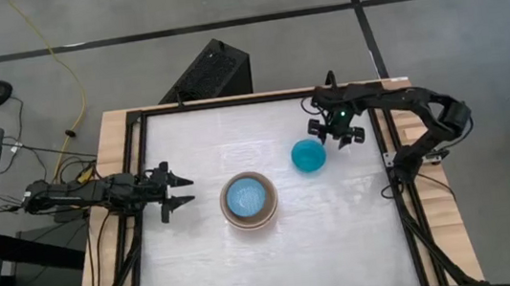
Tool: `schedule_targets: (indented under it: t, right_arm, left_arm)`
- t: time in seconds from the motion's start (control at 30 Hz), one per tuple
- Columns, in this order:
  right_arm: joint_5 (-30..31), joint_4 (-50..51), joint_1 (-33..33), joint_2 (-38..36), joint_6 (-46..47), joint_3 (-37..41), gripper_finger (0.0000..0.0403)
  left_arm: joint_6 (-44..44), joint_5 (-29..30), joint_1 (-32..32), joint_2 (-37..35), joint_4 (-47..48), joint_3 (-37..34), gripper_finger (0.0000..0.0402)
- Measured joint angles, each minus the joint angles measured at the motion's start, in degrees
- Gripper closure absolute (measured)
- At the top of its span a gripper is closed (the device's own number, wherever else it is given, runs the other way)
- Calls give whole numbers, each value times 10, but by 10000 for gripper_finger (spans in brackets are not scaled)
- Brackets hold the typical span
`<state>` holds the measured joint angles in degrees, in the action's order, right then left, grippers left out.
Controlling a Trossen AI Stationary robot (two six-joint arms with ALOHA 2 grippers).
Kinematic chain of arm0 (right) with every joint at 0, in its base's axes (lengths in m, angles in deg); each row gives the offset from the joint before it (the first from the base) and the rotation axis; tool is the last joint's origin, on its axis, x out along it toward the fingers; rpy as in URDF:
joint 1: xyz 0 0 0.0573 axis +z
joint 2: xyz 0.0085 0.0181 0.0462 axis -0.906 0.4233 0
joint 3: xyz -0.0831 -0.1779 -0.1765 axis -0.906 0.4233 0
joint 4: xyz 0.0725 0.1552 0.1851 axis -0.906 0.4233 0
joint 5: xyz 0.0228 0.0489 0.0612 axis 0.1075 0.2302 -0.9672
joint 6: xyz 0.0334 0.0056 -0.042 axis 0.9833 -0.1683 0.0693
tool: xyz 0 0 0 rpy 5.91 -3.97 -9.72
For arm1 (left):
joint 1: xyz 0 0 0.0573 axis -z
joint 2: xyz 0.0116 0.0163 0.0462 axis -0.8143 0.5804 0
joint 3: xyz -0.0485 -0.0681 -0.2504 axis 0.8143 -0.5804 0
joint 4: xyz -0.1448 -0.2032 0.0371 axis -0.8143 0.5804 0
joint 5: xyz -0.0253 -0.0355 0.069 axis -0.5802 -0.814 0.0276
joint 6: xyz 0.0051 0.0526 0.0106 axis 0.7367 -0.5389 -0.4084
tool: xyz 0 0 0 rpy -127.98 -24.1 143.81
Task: Nest bowls inside each other by size order
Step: Stack the transparent blue bowl on top of the blue bowl
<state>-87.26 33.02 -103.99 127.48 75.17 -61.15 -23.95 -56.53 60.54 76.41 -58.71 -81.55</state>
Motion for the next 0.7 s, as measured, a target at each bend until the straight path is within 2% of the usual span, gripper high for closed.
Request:
schedule_targets:
  t: [0.33, 0.7]
  right_arm:
    - [-127, 3, -59, 0, -37, -7, 168]
    - [-139, 4, -69, 0, -49, -7, 168]
  left_arm:
    - [-1, -13, 0, 0, -1, 0, 164]
    - [0, -16, 0, 0, -1, -1, 164]
